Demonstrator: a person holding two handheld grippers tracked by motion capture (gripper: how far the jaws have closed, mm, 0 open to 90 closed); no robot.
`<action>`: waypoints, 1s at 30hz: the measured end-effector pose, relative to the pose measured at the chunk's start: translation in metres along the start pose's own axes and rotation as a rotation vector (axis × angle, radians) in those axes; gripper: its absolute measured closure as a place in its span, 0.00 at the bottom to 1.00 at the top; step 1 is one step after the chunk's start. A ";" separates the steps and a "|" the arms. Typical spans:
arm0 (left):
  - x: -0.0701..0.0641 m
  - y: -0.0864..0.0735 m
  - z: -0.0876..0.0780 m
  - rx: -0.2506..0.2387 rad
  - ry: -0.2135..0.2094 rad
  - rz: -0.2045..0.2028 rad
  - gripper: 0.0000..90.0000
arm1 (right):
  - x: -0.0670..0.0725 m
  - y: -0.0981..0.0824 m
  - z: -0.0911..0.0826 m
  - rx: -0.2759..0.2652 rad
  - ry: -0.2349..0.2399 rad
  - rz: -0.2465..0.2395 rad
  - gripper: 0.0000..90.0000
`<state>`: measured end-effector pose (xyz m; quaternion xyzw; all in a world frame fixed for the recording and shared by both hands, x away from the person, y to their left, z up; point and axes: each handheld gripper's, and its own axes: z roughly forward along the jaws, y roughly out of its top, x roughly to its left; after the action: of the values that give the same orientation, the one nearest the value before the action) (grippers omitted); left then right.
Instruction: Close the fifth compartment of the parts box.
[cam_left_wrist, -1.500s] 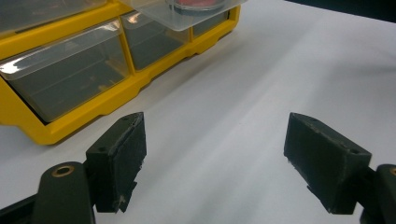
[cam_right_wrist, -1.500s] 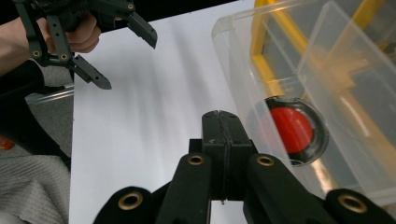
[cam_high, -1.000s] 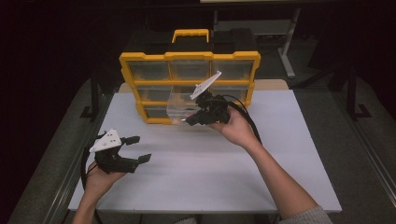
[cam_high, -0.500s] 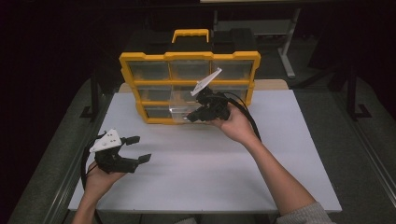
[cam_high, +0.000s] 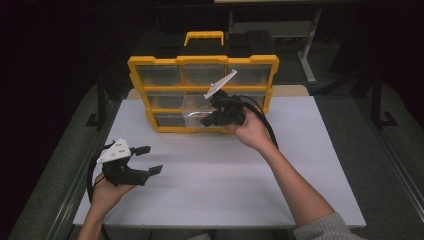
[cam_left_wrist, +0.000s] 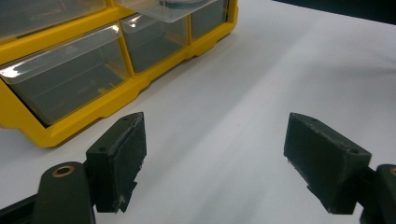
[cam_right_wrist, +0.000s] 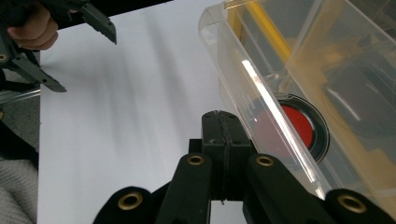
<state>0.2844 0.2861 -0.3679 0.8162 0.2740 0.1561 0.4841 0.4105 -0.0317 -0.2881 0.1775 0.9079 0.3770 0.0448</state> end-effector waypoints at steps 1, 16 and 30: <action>0.000 0.000 0.000 0.000 0.001 0.002 0.23 | -0.001 0.000 0.000 0.000 -0.001 -0.002 0.99; 0.000 0.000 0.000 -0.002 -0.001 0.002 0.23 | -0.009 0.008 0.004 0.020 -0.031 0.001 0.99; 0.000 0.000 0.000 0.002 0.000 0.004 0.23 | -0.019 0.012 0.005 0.036 -0.054 0.021 0.99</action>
<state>0.2840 0.2860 -0.3673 0.8172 0.2727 0.1568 0.4830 0.4326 -0.0274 -0.2844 0.1977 0.9112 0.3559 0.0622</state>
